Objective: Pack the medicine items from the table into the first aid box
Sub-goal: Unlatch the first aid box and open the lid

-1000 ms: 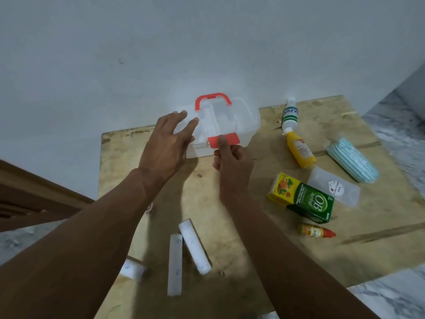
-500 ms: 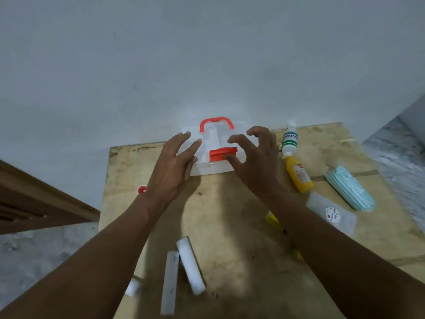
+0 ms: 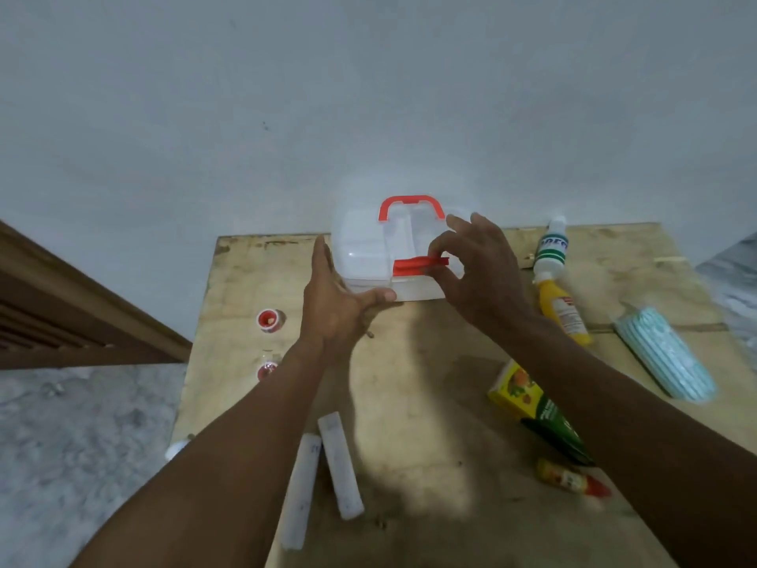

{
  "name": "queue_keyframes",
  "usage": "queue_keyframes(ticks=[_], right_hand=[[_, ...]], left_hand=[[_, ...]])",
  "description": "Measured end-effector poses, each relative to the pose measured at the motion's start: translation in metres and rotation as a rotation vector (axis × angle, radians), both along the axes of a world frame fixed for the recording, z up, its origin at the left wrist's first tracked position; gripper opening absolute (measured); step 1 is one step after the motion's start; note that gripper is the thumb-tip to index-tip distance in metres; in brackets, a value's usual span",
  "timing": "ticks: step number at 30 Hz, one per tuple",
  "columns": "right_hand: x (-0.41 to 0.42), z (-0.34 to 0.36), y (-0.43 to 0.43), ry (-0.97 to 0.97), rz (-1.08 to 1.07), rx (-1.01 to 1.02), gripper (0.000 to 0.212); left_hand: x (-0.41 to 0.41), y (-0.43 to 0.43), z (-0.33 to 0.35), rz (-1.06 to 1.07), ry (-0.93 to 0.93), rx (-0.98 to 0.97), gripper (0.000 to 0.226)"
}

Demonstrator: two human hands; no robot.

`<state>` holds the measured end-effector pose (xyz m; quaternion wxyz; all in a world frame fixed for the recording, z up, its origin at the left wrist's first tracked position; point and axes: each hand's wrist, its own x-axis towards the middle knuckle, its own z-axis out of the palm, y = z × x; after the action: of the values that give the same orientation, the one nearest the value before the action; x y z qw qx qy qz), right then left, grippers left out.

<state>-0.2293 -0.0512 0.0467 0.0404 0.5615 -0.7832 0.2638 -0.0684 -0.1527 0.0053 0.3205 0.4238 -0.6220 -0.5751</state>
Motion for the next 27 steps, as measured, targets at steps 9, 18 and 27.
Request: queue_keyframes(ticks=[9, 18, 27], right_hand=[[-0.006, -0.002, -0.003, -0.088, -0.009, 0.130, 0.018], [0.012, 0.004, 0.022, -0.062, -0.017, 0.139, 0.017], [0.023, 0.033, 0.026, 0.096, 0.048, 0.091, 0.016]], left_hand=[[-0.008, -0.006, -0.006, -0.011, -0.052, -0.025, 0.089], [0.010, 0.019, -0.012, 0.005, -0.043, -0.018, 0.085], [0.030, 0.025, -0.018, -0.052, -0.117, -0.090, 0.092]])
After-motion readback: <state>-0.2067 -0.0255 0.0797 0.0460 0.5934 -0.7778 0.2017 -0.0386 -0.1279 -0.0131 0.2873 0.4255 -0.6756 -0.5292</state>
